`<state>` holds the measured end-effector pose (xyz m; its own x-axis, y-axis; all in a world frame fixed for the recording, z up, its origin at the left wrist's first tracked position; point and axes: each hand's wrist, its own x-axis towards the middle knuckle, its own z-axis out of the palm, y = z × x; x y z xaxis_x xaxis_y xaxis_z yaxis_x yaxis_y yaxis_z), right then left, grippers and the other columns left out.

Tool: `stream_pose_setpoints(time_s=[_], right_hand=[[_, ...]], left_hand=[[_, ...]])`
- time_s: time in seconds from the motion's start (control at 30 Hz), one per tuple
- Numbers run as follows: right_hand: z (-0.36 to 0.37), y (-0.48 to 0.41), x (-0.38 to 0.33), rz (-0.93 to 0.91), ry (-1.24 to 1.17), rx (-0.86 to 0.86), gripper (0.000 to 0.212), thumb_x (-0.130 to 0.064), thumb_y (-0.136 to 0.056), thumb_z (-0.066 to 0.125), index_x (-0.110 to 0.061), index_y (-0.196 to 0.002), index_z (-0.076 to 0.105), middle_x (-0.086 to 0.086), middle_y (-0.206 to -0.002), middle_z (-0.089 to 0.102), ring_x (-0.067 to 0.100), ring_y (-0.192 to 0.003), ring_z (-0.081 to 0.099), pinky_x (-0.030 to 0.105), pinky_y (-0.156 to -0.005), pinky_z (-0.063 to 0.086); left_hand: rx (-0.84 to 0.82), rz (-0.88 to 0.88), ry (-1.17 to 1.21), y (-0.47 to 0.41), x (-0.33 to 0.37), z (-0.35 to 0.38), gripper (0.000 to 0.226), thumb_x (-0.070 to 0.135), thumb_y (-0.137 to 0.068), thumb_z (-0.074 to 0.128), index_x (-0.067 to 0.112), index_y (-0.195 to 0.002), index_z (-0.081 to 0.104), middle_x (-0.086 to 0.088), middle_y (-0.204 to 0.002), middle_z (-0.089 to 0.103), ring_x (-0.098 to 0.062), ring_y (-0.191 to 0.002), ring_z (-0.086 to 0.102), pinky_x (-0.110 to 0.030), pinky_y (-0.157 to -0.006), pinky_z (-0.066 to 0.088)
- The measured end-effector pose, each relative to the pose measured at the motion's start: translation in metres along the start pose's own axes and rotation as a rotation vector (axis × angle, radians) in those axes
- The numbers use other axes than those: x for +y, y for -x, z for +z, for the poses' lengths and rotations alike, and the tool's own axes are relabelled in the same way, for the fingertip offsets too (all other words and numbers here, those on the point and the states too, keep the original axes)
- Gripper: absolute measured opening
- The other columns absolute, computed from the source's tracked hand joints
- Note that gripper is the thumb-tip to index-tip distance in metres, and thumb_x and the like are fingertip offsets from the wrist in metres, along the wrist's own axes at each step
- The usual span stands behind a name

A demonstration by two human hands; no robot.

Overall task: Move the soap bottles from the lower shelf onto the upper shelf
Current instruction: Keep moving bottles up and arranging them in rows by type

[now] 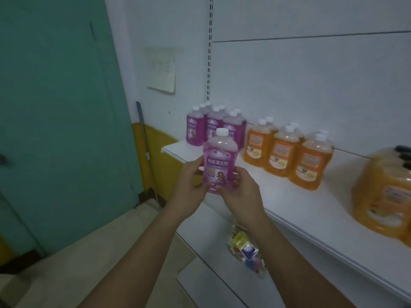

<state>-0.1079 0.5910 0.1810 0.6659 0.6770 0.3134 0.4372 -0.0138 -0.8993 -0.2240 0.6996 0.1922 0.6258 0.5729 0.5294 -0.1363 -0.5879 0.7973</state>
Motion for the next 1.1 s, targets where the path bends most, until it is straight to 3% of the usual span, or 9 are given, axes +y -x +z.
stream_pose_setpoints(time_s=[0.07,0.13,0.23,0.37,0.47,0.6,0.73,0.87,1.1], right_hand=[[0.007,-0.043,0.008,0.002,0.0,-0.025,0.055,-0.035,-0.079,0.087,-0.031,-0.122,0.054,-0.024,-0.101,0.065,-0.001,-0.093,0.068,0.018,-0.077,0.055],[0.017,-0.082,0.019,-0.012,0.004,-0.023,0.049,-0.029,-0.079,0.088,-0.033,-0.116,0.056,-0.025,-0.097,0.067,0.0,-0.093,0.068,0.02,-0.077,0.058],[0.032,-0.129,0.035,-0.034,0.039,-0.011,0.047,-0.014,-0.079,0.085,-0.034,-0.111,0.058,-0.023,-0.095,0.067,0.009,-0.098,0.069,0.033,-0.085,0.06],[0.049,-0.172,0.054,-0.027,0.114,-0.014,0.044,-0.008,-0.076,0.085,-0.035,-0.103,0.064,-0.01,-0.1,0.072,0.016,-0.098,0.069,0.037,-0.084,0.059],[0.06,-0.197,0.065,0.002,0.144,0.015,0.044,-0.013,-0.071,0.089,-0.024,-0.11,0.073,-0.005,-0.103,0.076,0.017,-0.098,0.071,0.037,-0.082,0.06],[0.068,-0.213,0.062,0.003,0.164,0.072,0.047,-0.018,-0.065,0.095,-0.02,-0.107,0.075,-0.006,-0.097,0.076,0.01,-0.088,0.07,0.022,-0.07,0.052],[0.081,-0.225,0.06,0.06,0.176,0.152,0.04,-0.018,-0.067,0.094,-0.029,-0.089,0.062,-0.013,-0.089,0.068,0.004,-0.08,0.063,0.01,-0.062,0.041],[0.095,-0.238,0.066,0.126,0.248,0.247,0.047,-0.024,-0.063,0.094,-0.02,-0.101,0.066,-0.009,-0.094,0.073,0.011,-0.086,0.069,0.025,-0.069,0.05],[0.106,-0.249,0.067,0.161,0.322,0.291,0.037,-0.03,-0.067,0.091,-0.025,-0.099,0.073,-0.012,-0.091,0.075,0.007,-0.083,0.07,0.029,-0.072,0.056]], left_hand=[[0.024,-0.036,-0.016,-0.037,-0.024,0.003,0.051,0.007,-0.096,0.071,0.038,-0.135,0.059,0.001,-0.125,0.06,0.004,-0.101,0.06,-0.008,-0.073,0.051],[0.057,-0.082,-0.069,-0.069,-0.051,0.006,0.049,0.014,-0.096,0.071,0.026,-0.142,0.057,0.0,-0.129,0.058,-0.001,-0.105,0.061,-0.007,-0.074,0.051],[0.089,-0.09,-0.116,-0.109,-0.085,0.008,0.047,0.019,-0.098,0.07,0.026,-0.143,0.057,0.003,-0.13,0.063,-0.009,-0.107,0.064,-0.02,-0.082,0.057],[0.075,-0.153,-0.155,-0.143,-0.125,0.009,0.045,0.025,-0.098,0.068,0.031,-0.141,0.058,0.007,-0.128,0.068,-0.007,-0.11,0.066,-0.042,-0.094,0.06],[0.043,-0.172,-0.127,-0.163,-0.144,0.007,0.046,0.023,-0.098,0.066,0.028,-0.143,0.056,0.007,-0.13,0.066,-0.006,-0.114,0.064,-0.043,-0.099,0.058],[-0.034,-0.125,-0.133,-0.183,-0.147,0.001,0.041,0.019,-0.099,0.064,0.031,-0.138,0.055,0.016,-0.124,0.062,0.002,-0.114,0.061,-0.021,-0.092,0.051],[-0.11,-0.057,-0.139,-0.194,-0.153,-0.005,0.053,0.023,-0.098,0.064,0.032,-0.147,0.046,0.008,-0.139,0.048,-0.013,-0.133,0.047,-0.032,-0.107,0.046],[-0.152,-0.074,-0.09,-0.198,-0.163,-0.012,0.05,0.02,-0.097,0.067,0.038,-0.141,0.049,0.013,-0.136,0.054,-0.01,-0.13,0.052,-0.035,-0.108,0.048],[-0.312,-0.168,-0.07,-0.202,-0.176,-0.014,0.054,0.029,-0.094,0.067,0.042,-0.142,0.047,0.008,-0.139,0.056,-0.012,-0.132,0.053,-0.044,-0.112,0.048]])
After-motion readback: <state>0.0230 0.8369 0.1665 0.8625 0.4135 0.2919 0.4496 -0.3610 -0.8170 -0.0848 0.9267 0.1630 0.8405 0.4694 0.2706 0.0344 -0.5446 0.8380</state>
